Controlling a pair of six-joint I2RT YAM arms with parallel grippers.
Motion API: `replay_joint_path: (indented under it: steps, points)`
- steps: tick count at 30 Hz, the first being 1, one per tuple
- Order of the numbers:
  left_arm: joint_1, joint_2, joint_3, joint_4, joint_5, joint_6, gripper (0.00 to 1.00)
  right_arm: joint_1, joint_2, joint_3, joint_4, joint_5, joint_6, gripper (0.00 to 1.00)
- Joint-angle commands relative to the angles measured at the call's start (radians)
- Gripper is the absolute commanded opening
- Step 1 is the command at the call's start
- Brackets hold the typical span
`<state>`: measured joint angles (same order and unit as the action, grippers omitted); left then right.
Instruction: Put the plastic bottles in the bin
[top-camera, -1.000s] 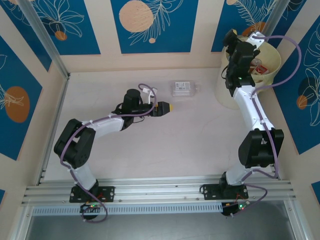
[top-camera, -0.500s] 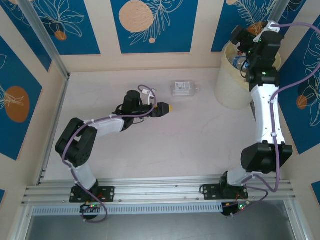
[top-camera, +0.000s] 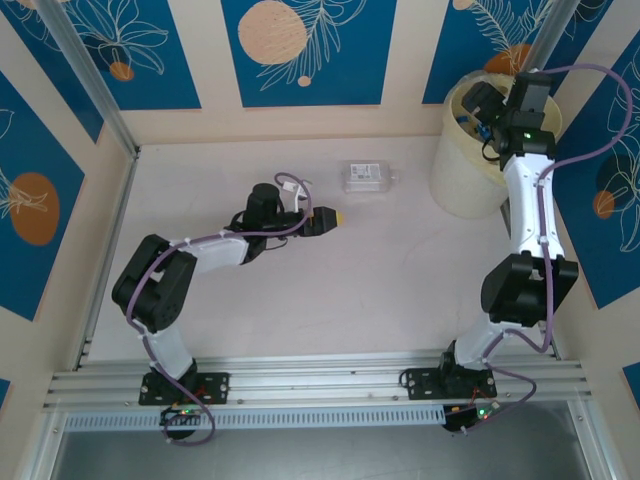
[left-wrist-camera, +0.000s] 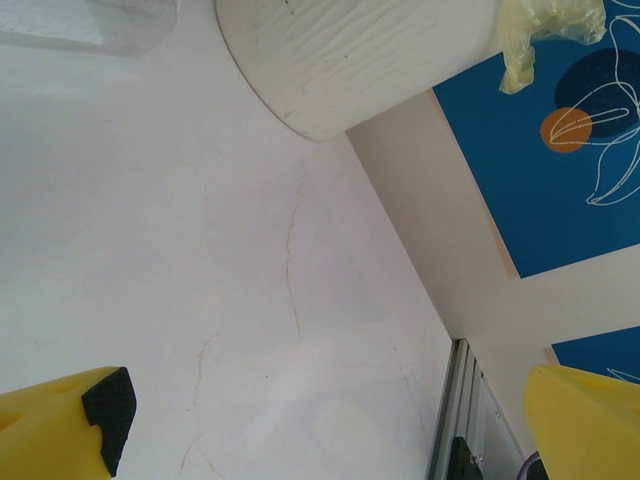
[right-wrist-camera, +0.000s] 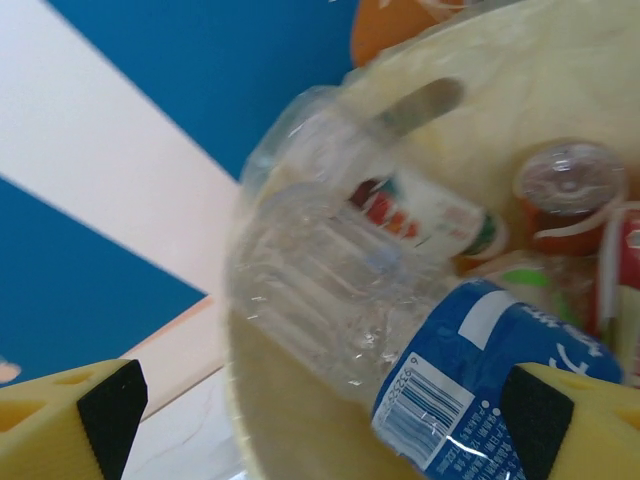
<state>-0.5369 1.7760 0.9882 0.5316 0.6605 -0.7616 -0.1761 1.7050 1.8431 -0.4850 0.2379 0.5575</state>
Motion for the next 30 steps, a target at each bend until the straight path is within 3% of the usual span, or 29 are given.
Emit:
replay_joint_path:
  steps: [1,9,19,21,23,30]
  points:
    - [0.01,0.013,-0.008,0.031,0.01,-0.013,1.0,0.006,0.027,0.042,-0.049,0.06,-0.003,0.94]
    - [0.012,0.008,-0.02,0.035,0.001,-0.018,1.0,0.106,-0.05,0.035,0.07,0.048,-0.131,0.94]
    - [0.017,0.015,-0.026,0.042,0.006,-0.019,1.0,0.118,-0.025,0.015,0.023,-0.169,-0.107,0.94]
    - [0.022,0.013,-0.032,0.044,-0.004,-0.021,1.0,0.127,-0.025,-0.017,0.082,-0.34,-0.146,0.94]
    - [0.027,0.003,-0.044,0.043,-0.03,-0.022,1.0,0.155,-0.007,-0.036,0.107,-0.408,-0.189,0.94]
    - [0.063,-0.047,-0.1,0.033,-0.12,-0.03,1.0,0.321,0.177,0.019,0.006,-0.351,-0.504,0.97]
